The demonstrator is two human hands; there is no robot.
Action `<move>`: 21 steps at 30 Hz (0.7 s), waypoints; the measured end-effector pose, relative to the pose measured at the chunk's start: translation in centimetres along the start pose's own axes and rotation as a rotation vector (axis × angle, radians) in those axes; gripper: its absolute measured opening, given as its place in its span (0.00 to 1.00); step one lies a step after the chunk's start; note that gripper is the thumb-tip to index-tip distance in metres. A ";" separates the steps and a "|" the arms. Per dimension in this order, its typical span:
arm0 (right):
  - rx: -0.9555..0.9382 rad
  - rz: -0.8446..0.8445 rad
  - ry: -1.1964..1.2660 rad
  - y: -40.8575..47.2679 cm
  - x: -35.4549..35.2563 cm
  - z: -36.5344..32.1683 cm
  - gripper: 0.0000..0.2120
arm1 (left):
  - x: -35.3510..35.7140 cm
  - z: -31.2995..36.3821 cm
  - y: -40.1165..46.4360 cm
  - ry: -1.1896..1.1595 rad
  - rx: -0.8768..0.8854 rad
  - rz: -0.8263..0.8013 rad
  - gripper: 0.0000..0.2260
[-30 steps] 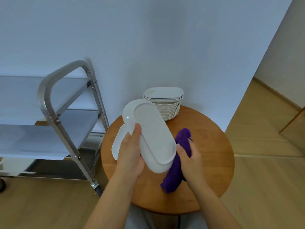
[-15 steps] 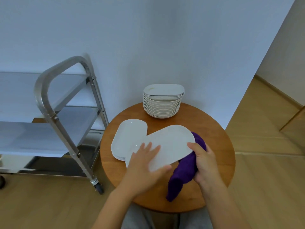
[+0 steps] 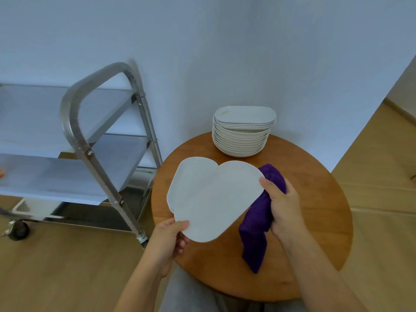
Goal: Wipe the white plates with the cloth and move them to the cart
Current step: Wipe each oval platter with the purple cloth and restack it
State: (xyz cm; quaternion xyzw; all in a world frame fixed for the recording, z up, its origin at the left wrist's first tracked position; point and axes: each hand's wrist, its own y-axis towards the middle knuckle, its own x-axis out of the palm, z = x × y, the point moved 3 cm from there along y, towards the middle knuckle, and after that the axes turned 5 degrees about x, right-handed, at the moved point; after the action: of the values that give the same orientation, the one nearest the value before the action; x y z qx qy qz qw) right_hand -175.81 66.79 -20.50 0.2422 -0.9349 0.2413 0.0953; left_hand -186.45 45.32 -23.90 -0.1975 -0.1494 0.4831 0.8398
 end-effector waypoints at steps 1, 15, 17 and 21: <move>-0.003 -0.005 -0.005 0.3 0.6 0.2 0.15 | -0.1 -0.1 0.3 -0.020 0.012 0.031 0.07; 0.086 0.009 -0.027 2.7 3.0 3.0 0.21 | 0.8 -1.8 5.9 -0.070 0.050 0.337 0.08; 0.080 0.006 -0.034 2.8 3.0 3.1 0.22 | 1.0 -2.0 6.4 0.013 0.069 0.347 0.05; 0.082 -0.005 -0.052 3.2 3.2 3.5 0.20 | 0.7 -1.8 7.3 0.421 0.149 0.367 0.16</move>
State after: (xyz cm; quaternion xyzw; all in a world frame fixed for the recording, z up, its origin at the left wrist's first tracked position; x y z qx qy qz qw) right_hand -180.37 66.18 -23.91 0.2544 -0.9258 0.2728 0.0613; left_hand -190.79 48.90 -28.86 -0.2551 0.1023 0.5849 0.7631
